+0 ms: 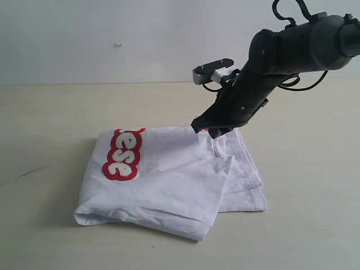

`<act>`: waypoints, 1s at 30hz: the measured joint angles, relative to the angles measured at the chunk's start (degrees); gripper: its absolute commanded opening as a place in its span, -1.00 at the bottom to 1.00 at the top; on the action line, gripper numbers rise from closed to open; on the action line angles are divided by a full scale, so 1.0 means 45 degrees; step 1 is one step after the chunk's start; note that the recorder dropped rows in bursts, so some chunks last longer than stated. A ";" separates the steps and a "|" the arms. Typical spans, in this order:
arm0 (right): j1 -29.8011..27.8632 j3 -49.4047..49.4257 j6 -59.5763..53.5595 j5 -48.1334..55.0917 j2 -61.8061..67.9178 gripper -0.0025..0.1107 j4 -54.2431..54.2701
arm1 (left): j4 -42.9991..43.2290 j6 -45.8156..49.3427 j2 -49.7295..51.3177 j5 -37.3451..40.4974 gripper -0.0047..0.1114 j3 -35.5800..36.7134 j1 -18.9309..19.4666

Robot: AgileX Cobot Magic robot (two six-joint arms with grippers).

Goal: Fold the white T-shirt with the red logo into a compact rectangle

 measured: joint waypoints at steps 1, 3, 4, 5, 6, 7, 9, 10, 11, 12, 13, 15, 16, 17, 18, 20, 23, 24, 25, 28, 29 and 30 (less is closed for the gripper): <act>0.0000 0.0000 0.0000 0.0000 0.0000 -0.31 0.0000 | 0.0000 0.0000 0.0000 0.0000 -0.92 0.0000 0.0000; 0.0000 0.0000 0.0000 0.0000 0.0000 -0.06 0.0000 | 0.0000 0.0000 0.0000 0.0000 -0.92 0.0000 0.0000; 0.0000 0.0000 0.0000 -0.0029 0.0000 0.02 0.0000 | 0.0000 0.0000 0.0000 0.0000 -0.92 0.0000 0.0000; 0.0000 0.0000 0.0000 -0.0082 0.0029 0.05 0.0000 | 0.0000 0.0000 0.0000 0.0000 -0.92 0.0000 0.0000; 0.0000 0.0000 0.0076 -0.0202 0.0084 0.05 0.0000 | 0.0000 0.0000 0.0000 0.0000 -0.92 0.0000 0.0000; 0.0000 0.0000 0.0184 -0.0367 0.0179 0.05 0.0000 | 0.0000 0.0000 0.0000 0.0000 -0.92 0.0000 0.0000; 0.0000 0.0000 0.0454 -0.0781 0.0414 0.05 0.0000 | 0.0000 0.0000 0.0000 0.0000 -0.92 0.0000 0.0000; 0.0000 0.0000 0.0615 -0.0972 0.0561 0.05 0.0000 | 0.0000 0.0000 0.0000 0.0000 -0.92 0.0000 0.0000; 0.0000 0.0000 0.0793 -0.1122 0.0673 0.05 0.0000 | 0.0000 0.0000 0.0000 0.0000 -0.92 0.0000 0.0000; 0.0000 0.0000 0.0953 -0.1321 0.0782 0.05 0.0000 | 0.0000 0.0000 0.0000 0.0000 -0.92 0.0000 0.0000; 0.0000 0.0000 0.1092 -0.1512 0.0888 0.05 0.0000 | 0.0000 0.0000 0.0000 0.0000 -0.92 0.0000 0.0000; 0.0000 0.0000 0.1259 -0.1779 0.1062 0.04 0.0000 | 0.0000 0.0000 0.0000 0.0000 -0.92 0.0000 0.0000; 0.0000 -0.0034 0.1321 -0.1808 0.1150 0.04 -0.0026 | 0.0000 0.0000 0.0000 0.0000 -0.92 0.0000 0.0000; 0.0000 -0.0105 0.1344 -0.1762 0.1223 0.04 -0.0026 | 0.0000 0.0000 0.0000 0.0000 -0.92 0.0000 0.0000; 0.0000 -0.0251 0.1371 -0.1637 0.1378 0.04 -0.0026 | 0.0000 0.0000 0.0000 0.0000 -0.92 0.0000 0.0000; 0.0000 -0.0545 0.1450 -0.1357 0.1646 0.03 -0.0026 | 0.0000 0.0000 0.0000 0.0000 -0.92 0.0000 0.0000; 0.0000 -0.0805 0.1509 -0.1073 0.1970 -0.09 0.0001 | 0.0000 0.0000 0.0000 0.0000 -0.92 0.0000 0.0000; 0.0000 -0.0864 0.1509 -0.1015 0.2077 -0.19 0.0025 | 0.0000 0.0024 0.0000 0.0000 -0.92 0.0000 0.0000; 0.0000 -0.0889 0.1509 -0.1010 0.2142 -0.31 0.0025 | 0.0000 0.0007 0.0000 0.0000 -0.92 0.0000 0.0000; 0.0000 -0.0947 0.1485 -0.1010 0.2167 -0.70 0.0025 | 0.0000 0.0007 0.0000 0.0000 -0.92 0.0000 0.0000; 0.0000 -0.0947 0.1415 -0.1010 0.2167 -0.81 0.0025 | 0.0000 0.0007 0.0000 0.0000 -0.92 0.0000 0.0000; 0.0000 -0.0947 0.1346 -0.1010 0.2167 -0.93 0.0025 | 0.0000 0.0007 0.0000 0.0000 -0.92 0.0000 0.0000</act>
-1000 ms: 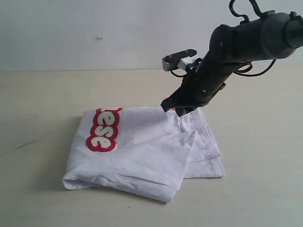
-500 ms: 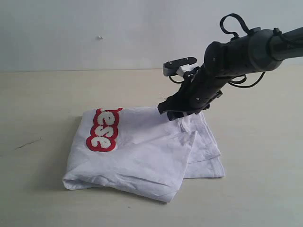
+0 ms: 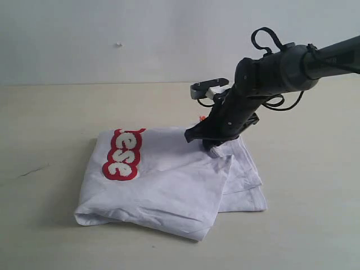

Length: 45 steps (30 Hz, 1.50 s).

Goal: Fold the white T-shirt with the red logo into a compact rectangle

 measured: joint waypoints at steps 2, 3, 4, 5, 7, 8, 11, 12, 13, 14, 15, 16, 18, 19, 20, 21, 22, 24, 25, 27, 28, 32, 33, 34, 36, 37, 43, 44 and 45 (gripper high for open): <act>0.0000 0.0000 -0.0119 -0.0026 -0.0032 -0.96 0.0064 | 0.0000 0.0000 0.0000 0.0000 -0.92 0.0000 0.0000; 0.0000 0.0000 -0.0167 -0.0026 -0.0081 -0.96 0.0064 | 0.0000 0.0000 0.0000 0.0000 -0.92 0.0000 0.0000; 0.0000 0.0000 -0.0203 -0.0046 -0.0200 -0.96 0.0064 | 0.0000 0.0000 0.0000 0.0000 -0.92 0.0000 0.0000; 0.0000 0.0000 -0.0231 -0.0072 -0.0303 -0.96 0.0064 | 0.0000 0.0000 0.0000 0.0000 -0.92 0.0000 0.0000; 0.0000 0.0000 -0.0395 -0.0096 -0.0649 -0.96 0.0064 | 0.0000 0.0000 0.0000 0.0000 -0.92 0.0000 0.0000; 0.0000 0.0000 -0.0455 -0.0096 -0.0848 -0.96 0.0064 | 0.0000 0.0000 0.0000 0.0000 -0.92 0.0000 0.0000; 0.0000 0.0000 -0.0793 -0.0154 -0.1455 -0.96 0.0064 | 0.0000 0.0000 0.0000 0.0000 -0.92 0.0000 0.0000; 0.0000 0.0000 -0.0890 -0.0207 -0.1697 -0.96 0.0064 | 0.0000 0.0000 0.0000 0.0000 -0.92 0.0000 0.0000; 0.0000 0.0000 -0.0978 -0.0369 -0.1941 -0.96 0.0064 | 0.0000 0.0000 0.0000 0.0000 -0.92 0.0000 0.0000; 0.0000 0.0000 -0.1050 -0.0500 -0.2146 -0.96 0.0064 | 0.0000 0.0000 0.0000 0.0000 -0.92 0.0000 0.0000; 0.0000 0.0000 -0.1113 -0.0664 -0.2407 -0.96 0.0064 | 0.0000 0.0000 0.0000 0.0000 -0.92 0.0000 0.0000; 0.0000 0.0000 -0.1174 -0.0832 -0.2673 -0.96 0.0064 | 0.0000 0.0000 0.0000 0.0000 -0.92 0.0000 0.0000; 0.0000 0.0000 -0.1202 -0.1189 -0.3145 -0.96 -0.0131 | 0.0000 0.0000 0.0000 0.0000 -0.92 0.0000 0.0000; 0.0000 0.0000 -0.1202 -0.1396 -0.3438 -0.96 -0.0401 | 0.0000 0.0000 0.0000 0.0000 -0.92 0.0000 0.0000; 0.0000 0.0000 -0.1171 -0.1609 -0.3618 -0.96 -0.0719 | 0.0000 0.0000 0.0000 0.0000 -0.92 0.0000 0.0000; 0.0000 0.0000 -0.1007 -0.1824 -0.3817 -0.96 -0.1229 | 0.0000 0.0000 0.0000 0.0000 -0.92 0.0000 0.0000; 0.0000 0.0000 -0.0720 -0.2020 -0.3985 -0.96 -0.1860 | 0.0000 0.0000 0.0000 0.0000 -0.92 0.0000 0.0000; 0.0000 0.0000 0.0072 -0.2312 -0.4191 -0.96 -0.3247 | 0.0000 0.0000 0.0000 0.0000 -0.92 0.0000 0.0000; 0.0000 0.0000 0.0593 -0.2408 -0.4248 -0.96 -0.4160 | 0.0000 0.0000 0.0000 0.0000 -0.92 0.0000 0.0000; 0.0000 -0.0082 0.1738 -0.2288 -0.4271 -0.96 -0.6046 | 0.0000 0.0000 0.0000 0.0000 -0.92 0.0000 0.0000; 0.0000 -0.0129 0.2508 -0.2076 -0.4271 -0.96 -0.7258 | 0.0000 0.0000 0.0000 0.0000 -0.92 0.0000 0.0000; 0.0000 -0.0272 0.5317 -0.0418 -0.4271 -0.96 -1.1996 | 0.0000 0.0000 0.0000 0.0000 -0.92 0.0000 0.0000; 0.0000 -0.0299 0.5718 0.0023 -0.4271 -0.96 -1.2690 | 0.0000 0.0000 0.0000 0.0000 -0.92 0.0000 0.0000; 0.0000 -0.0299 0.5950 0.0547 -0.4271 -0.96 -1.3347 | 0.0000 0.0000 0.0000 0.0000 -0.92 0.0000 0.0000; 0.0000 -0.0299 0.6014 0.1435 -0.4271 -0.96 -1.3978 | 0.0000 0.0000 0.0000 0.0000 -0.92 0.0000 0.0000; 0.0000 -0.0299 0.6014 0.1831 -0.4271 -0.96 -1.4106 | 0.0000 0.0000 0.0000 0.0000 -0.92 0.0000 0.0000; 0.0000 -0.0324 0.5571 0.3763 -0.3728 -0.77 -1.4015 | 0.0000 0.0000 0.0000 0.0000 -0.92 0.0000 0.0000; 0.0000 -0.0324 0.5513 0.3873 -0.3611 -0.70 -1.3877 | 0.0000 0.0000 0.0000 0.0000 -0.92 0.0000 0.0000; 0.0000 -0.0324 0.5466 0.3936 -0.3546 -0.60 -1.3781 | 0.0000 0.0000 0.0000 0.0000 -0.92 0.0000 0.0000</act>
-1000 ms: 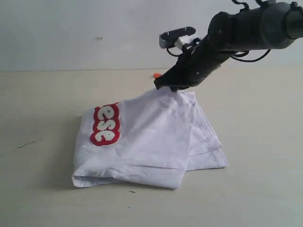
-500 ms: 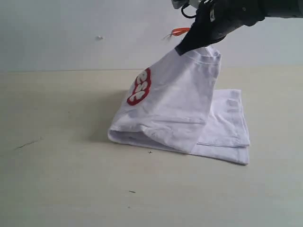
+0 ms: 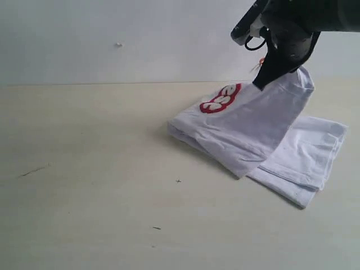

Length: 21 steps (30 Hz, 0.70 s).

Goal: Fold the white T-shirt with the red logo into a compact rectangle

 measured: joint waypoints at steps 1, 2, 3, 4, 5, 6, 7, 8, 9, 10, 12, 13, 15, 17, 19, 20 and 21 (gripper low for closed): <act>0.0000 0.0000 -0.0007 0.0092 0.0088 -0.49 0.0095 | 0.0000 0.0000 0.0000 0.0000 -0.92 0.0000 0.0000; 0.0000 0.0000 -0.0040 0.0184 0.0123 -0.38 0.0165 | 0.0000 0.0000 0.0000 0.0000 -0.92 0.0000 0.0000; 0.0000 0.0000 -0.0062 0.0280 0.0146 -0.29 0.0243 | 0.0000 0.0000 0.0000 0.0000 -0.92 0.0000 0.0000; 0.0000 0.0000 -0.0062 0.0403 0.0146 -0.22 0.0269 | 0.0000 0.0000 0.0000 0.0000 -0.92 0.0000 0.0000; 0.0000 0.0000 -0.0062 0.0522 0.0146 -0.19 0.0241 | 0.0000 0.0000 0.0000 0.0000 -0.92 0.0000 0.0000; 0.0000 0.0000 -0.0062 0.0647 0.0146 -0.19 0.0176 | 0.0000 0.0000 0.0000 0.0000 -0.92 0.0000 0.0000; 0.0000 0.0000 0.0049 0.0764 0.0146 -0.19 0.0108 | 0.0000 0.0000 0.0000 0.0000 -0.92 0.0000 0.0000; 0.0000 0.0000 0.0247 0.0903 0.0146 -0.19 0.0084 | 0.0000 0.0000 0.0000 0.0000 -0.92 0.0000 0.0000; 0.0000 0.0000 0.0603 0.0990 0.0146 -0.19 0.0084 | 0.0000 0.0000 0.0000 0.0000 -0.92 0.0000 0.0000; 0.0000 -0.0023 0.1037 0.0990 0.0146 -0.19 0.0084 | 0.0000 0.0000 0.0000 0.0000 -0.92 0.0000 0.0000; -0.0222 -0.0021 0.1578 0.0755 0.0146 -0.15 0.1529 | 0.0000 0.0000 0.0000 0.0000 -0.92 0.0000 0.0000; -0.0422 -0.0021 0.1305 0.0489 0.0146 -0.11 0.2579 | 0.0000 0.0000 0.0000 0.0000 -0.92 0.0000 0.0000; -0.0911 -0.0021 0.0461 -0.0105 0.0209 -0.04 0.4966 | 0.0000 0.0000 0.0000 0.0000 -0.92 0.0000 0.0000; -0.1539 -0.0021 -0.0466 -0.0430 0.0420 0.02 0.6906 | 0.0000 0.0000 0.0000 0.0000 -0.92 0.0000 0.0000; -0.2102 -0.0021 -0.0980 -0.0462 0.0662 0.08 0.7822 | 0.0000 0.0000 0.0000 0.0000 -0.92 0.0000 0.0000; -0.2334 0.0036 -0.1091 -0.0523 0.0760 0.11 0.8077 | 0.0000 0.0000 0.0000 0.0000 -0.92 0.0000 0.0000; -0.2732 0.0275 -0.1234 -0.0547 0.0866 0.11 0.8338 | 0.0000 0.0000 0.0000 0.0000 -0.92 0.0000 0.0000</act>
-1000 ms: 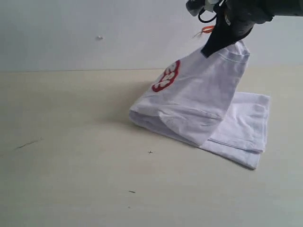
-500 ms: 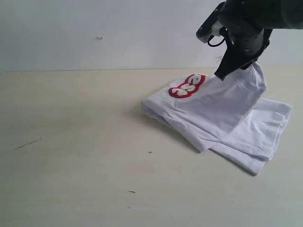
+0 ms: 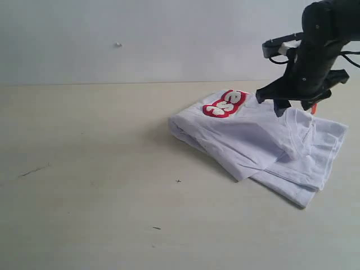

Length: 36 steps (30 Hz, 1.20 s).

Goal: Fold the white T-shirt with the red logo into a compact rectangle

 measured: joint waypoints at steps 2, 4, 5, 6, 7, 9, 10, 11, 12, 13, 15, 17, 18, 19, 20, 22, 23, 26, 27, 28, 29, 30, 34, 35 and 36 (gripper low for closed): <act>-0.0345 0.0239 -0.0046 -0.0139 0.0028 0.11 0.0206 | 0.0000 0.0000 0.0000 0.0000 -0.92 0.0000 0.0000; -0.0872 0.0589 -0.0366 -0.0718 0.0025 0.11 0.1275 | 0.0000 0.0000 0.0000 0.0000 -0.92 0.0000 0.0000; -0.0998 0.0715 -0.0500 -0.0888 0.0025 0.11 0.1544 | 0.0000 0.0000 0.0000 0.0000 -0.92 0.0000 0.0000; -0.1271 0.1012 -0.0696 -0.1266 0.0025 0.11 0.2013 | 0.0000 0.0000 0.0000 0.0000 -0.92 0.0000 0.0000; -0.1409 0.1135 -0.0720 -0.1351 0.0025 0.11 0.2134 | 0.0000 0.0000 0.0000 0.0000 -0.92 0.0000 0.0000; -0.2050 0.1594 -0.0833 -0.1657 0.0025 0.11 0.2442 | 0.0000 0.0000 0.0000 0.0000 -0.92 0.0000 0.0000; -0.2208 0.1716 -0.0826 -0.1775 0.0025 0.11 0.2510 | 0.0000 0.0000 0.0000 0.0000 -0.92 0.0000 0.0000; -0.2400 0.1916 -0.0860 -0.2049 0.0025 0.11 0.2606 | 0.0000 0.0000 0.0000 0.0000 -0.92 0.0000 0.0000; -0.2502 0.2174 -0.1077 -0.2353 0.0025 0.11 0.2930 | 0.0000 0.0000 0.0000 0.0000 -0.92 0.0000 0.0000; -0.2524 0.2422 -0.1617 -0.2743 0.0077 0.11 0.3609 | 0.0000 0.0000 0.0000 0.0000 -0.92 0.0000 0.0000; -0.2524 0.2666 -0.2456 -0.3364 0.0229 0.11 0.4828 | 0.0000 0.0000 0.0000 0.0000 -0.92 0.0000 0.0000; -0.2524 0.2761 -0.3090 -0.3745 0.0441 0.11 0.5771 | 0.0000 0.0000 0.0000 0.0000 -0.92 0.0000 0.0000; -0.2524 0.2764 -0.3462 -0.3981 0.0619 0.11 0.6184 | 0.0000 0.0000 0.0000 0.0000 -0.92 0.0000 0.0000; -0.2524 0.2821 -0.3669 -0.4149 0.0791 0.11 0.6402 | 0.0000 0.0000 0.0000 0.0000 -0.92 0.0000 0.0000; -0.2524 0.2847 -0.3734 -0.4315 0.0902 0.11 0.6489 | 0.0000 0.0000 0.0000 0.0000 -0.92 0.0000 0.0000; -0.2524 0.2906 -0.3874 -0.4507 0.1084 0.10 0.6679 | 0.0000 0.0000 0.0000 0.0000 -0.92 0.0000 0.0000; -0.2524 0.2906 -0.4035 -0.4612 0.1141 0.09 0.6826 | 0.0000 0.0000 0.0000 0.0000 -0.92 0.0000 0.0000; -0.2502 0.2906 -0.4947 -0.4759 0.1171 -0.01 0.7677 | 0.0000 0.0000 0.0000 0.0000 -0.92 0.0000 0.0000; -0.2502 0.2906 -0.5318 -0.4759 0.1171 -0.07 0.8012 | 0.0000 0.0000 0.0000 0.0000 -0.92 0.0000 0.0000; -0.2502 0.2906 -0.5660 -0.4759 0.1171 -0.18 0.8266 | 0.0000 0.0000 0.0000 0.0000 -0.92 0.0000 0.0000; -0.2502 0.2906 -0.5958 -0.4759 0.1117 -0.27 0.8467 | 0.0000 0.0000 0.0000 0.0000 -0.92 0.0000 0.0000; -0.2502 0.2906 -0.6179 -0.4759 0.1088 -0.41 0.8585 | 0.0000 0.0000 0.0000 0.0000 -0.92 0.0000 0.0000; -0.2502 0.2906 -0.6767 -0.4810 0.1039 -0.95 0.8794 | 0.0000 0.0000 0.0000 0.0000 -0.92 0.0000 0.0000; -0.2502 0.2906 -0.6941 -0.4810 0.1039 -0.96 0.8823 | 0.0000 0.0000 0.0000 0.0000 -0.92 0.0000 0.0000; -0.2502 0.2906 -0.6983 -0.4810 0.1039 -0.96 0.8852 | 0.0000 0.0000 0.0000 0.0000 -0.92 0.0000 0.0000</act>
